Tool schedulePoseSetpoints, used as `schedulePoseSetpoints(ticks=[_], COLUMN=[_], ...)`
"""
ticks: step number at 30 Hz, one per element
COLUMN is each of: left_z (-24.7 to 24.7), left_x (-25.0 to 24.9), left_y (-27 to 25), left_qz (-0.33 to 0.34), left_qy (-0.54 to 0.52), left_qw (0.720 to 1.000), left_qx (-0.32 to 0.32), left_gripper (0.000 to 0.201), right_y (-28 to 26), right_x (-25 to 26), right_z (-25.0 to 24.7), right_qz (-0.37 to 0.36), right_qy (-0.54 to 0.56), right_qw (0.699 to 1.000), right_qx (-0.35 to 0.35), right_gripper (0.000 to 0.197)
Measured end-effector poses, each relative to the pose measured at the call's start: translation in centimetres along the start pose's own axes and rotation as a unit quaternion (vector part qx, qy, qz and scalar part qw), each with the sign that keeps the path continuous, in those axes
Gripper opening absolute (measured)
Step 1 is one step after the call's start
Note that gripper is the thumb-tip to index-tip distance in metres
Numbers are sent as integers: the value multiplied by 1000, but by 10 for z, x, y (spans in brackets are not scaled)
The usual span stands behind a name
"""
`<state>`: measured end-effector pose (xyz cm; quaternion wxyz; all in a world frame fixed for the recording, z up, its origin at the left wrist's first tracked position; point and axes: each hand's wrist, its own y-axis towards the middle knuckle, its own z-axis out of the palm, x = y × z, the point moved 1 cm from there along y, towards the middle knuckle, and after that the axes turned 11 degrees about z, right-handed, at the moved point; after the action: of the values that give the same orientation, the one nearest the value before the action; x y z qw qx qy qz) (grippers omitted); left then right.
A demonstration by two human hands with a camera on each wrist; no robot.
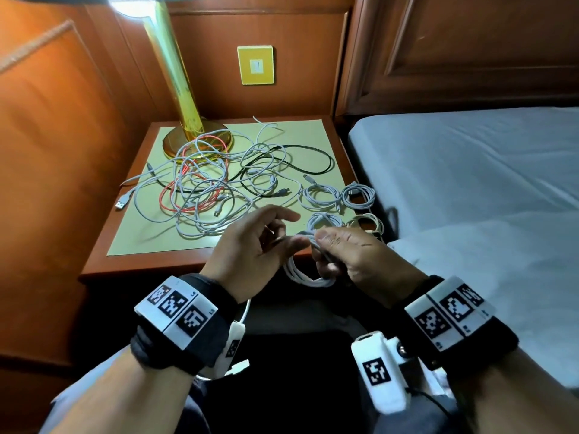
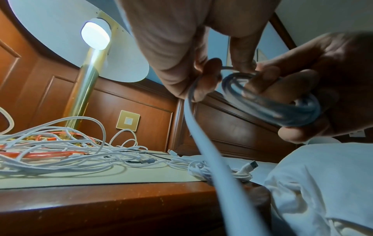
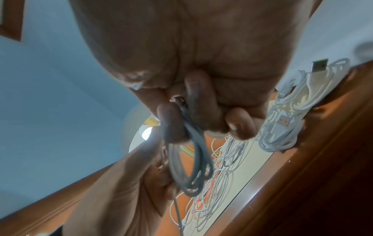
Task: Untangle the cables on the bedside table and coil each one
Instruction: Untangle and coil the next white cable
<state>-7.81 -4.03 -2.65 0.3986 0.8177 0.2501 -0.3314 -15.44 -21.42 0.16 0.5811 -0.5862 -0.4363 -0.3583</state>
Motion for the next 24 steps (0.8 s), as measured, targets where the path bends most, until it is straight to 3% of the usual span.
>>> schedulePoseSetpoints(ticks=[3,7,13,17,21,24], left_z=[0,3,-1,2,3,1], left_x=[-3,-8,-7,-5,-9,-8], left_y=[1,2,1,2,5,7], left_qz=[-36,-61,-69,-85,-76,-98], left_qy=[-3,-115,-120,-179,-192,-211], left_qw=[998,990,988,980,978,972], left_qx=[48,53,67,30,11,-16], left_gripper=[29,41,37,38,34,35], right_y=[-4,-4,-3,-3,-3,-2], right_x=[3,1,-5,-1,0,6], right_z=[1,3,0,4,7,0], right_qz=[23,18,52,106,85,69], right_qy=[44,81,77,154,180,267], right_qw=[999,997,992,979,978,960], right_qx=[14,1,84,77,67,43], right_gripper=[38,43,36,37,38,35])
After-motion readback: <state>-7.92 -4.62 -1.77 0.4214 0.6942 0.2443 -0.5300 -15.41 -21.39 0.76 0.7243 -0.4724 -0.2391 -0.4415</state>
